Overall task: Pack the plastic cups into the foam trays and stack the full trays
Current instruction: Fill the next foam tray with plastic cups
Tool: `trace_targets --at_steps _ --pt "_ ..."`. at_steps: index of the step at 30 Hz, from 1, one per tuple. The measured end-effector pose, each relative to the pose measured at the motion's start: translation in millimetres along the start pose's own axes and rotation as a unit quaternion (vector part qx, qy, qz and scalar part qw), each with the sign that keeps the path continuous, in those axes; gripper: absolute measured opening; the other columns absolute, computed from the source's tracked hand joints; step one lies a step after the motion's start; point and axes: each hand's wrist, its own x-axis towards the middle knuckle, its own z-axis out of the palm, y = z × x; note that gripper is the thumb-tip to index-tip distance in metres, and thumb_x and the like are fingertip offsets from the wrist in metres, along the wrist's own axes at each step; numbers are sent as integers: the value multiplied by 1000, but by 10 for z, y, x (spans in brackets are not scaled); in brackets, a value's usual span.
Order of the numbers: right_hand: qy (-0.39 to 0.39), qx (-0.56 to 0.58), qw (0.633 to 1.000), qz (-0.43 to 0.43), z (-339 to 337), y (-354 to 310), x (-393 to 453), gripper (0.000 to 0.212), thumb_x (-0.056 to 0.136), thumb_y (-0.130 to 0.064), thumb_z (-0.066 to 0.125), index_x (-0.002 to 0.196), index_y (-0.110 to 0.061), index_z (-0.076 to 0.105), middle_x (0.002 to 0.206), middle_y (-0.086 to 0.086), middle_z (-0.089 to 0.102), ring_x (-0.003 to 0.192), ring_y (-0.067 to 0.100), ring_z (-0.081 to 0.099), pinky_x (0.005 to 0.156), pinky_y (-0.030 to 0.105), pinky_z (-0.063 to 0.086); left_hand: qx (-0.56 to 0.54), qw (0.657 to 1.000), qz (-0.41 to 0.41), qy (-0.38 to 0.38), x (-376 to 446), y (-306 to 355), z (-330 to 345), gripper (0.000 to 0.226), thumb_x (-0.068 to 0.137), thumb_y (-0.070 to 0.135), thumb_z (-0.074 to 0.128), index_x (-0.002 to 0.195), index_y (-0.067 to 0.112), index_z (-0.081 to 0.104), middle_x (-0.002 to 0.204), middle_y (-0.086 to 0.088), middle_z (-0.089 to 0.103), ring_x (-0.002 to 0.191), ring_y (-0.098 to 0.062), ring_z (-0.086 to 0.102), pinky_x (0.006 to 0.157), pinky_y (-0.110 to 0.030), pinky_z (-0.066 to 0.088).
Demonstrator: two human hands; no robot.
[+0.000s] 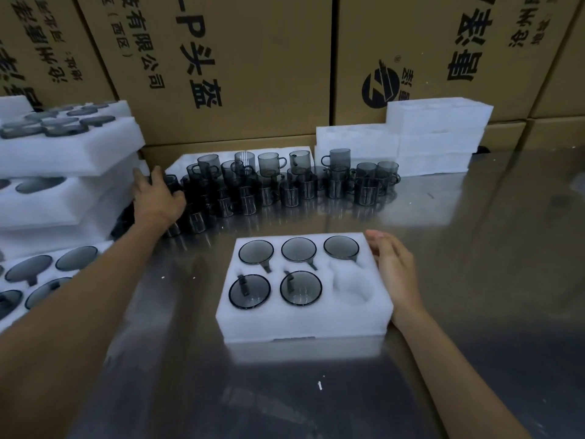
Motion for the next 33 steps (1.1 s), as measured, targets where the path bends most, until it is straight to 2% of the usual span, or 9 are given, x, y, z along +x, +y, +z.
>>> trace_targets --at_steps 3,7,14,18,22,25,28,31,33 --pt "-6 -7 1000 -2 21 33 46 22 99 -19 50 96 -24 71 96 -5 73 99 21 68 89 38 54 27 1000 -10 -4 140 -90 38 48 98 18 53 141 0 39 154 -27 22 134 -48 33 112 -49 32" --pt "-3 -7 1000 -3 7 53 60 21 100 -19 51 97 -23 71 96 -5 74 97 19 68 87 36 55 28 998 19 51 117 -122 89 22 98 12 52 116 -1 54 124 -32 52 106 -50 53 92 -53 46" --pt "-14 -12 1000 -6 -14 26 46 23 99 -18 49 97 -22 71 97 -2 73 98 22 68 89 39 54 -7 993 89 82 -73 -6 -14 11 96 6 52 105 4 57 113 -29 58 97 -46 56 86 -47 46" --pt "-23 -24 999 12 -40 -37 29 19 97 -18 54 96 -22 72 100 -2 74 96 17 68 89 37 54 -111 975 170 89 -349 326 -142 9 93 6 60 102 5 61 109 -19 60 96 -33 58 85 -33 44" --pt "-51 -22 997 44 -66 -130 -26 15 95 -19 60 103 -19 72 103 0 73 104 22 68 96 43 54 -277 947 162 18 -913 778 -236 11 92 10 65 98 19 63 94 3 65 84 -11 60 73 -12 43" --pt "-52 -49 997 -15 -112 -292 -114 23 91 -17 69 112 -24 67 112 -6 69 113 14 64 92 26 50 -370 903 200 -85 -1447 1045 -228 14 90 5 68 94 19 66 94 4 68 85 -9 63 79 -18 49" --pt "-173 -71 979 -86 -214 -492 -202 56 84 -15 77 132 -35 56 133 -17 59 123 -4 52 89 9 43 -393 863 257 -186 -1888 1159 -187 20 88 1 69 91 22 68 108 8 67 93 -9 65 79 -17 53" --pt "-312 -152 928 -134 -260 -646 -296 72 84 -10 76 144 -38 46 142 -21 51 132 -8 43 100 10 39 -378 849 302 -214 -2107 1186 -123 21 89 2 68 94 22 67 122 18 62 111 -10 62 97 -31 50" --pt "-301 -173 920 -183 -271 -647 -383 67 85 -4 75 142 -29 51 138 -16 56 130 -5 47 108 14 36 -363 850 319 -210 -2166 1187 -109 23 91 4 66 102 25 65 128 24 59 122 -10 55 104 -37 46"
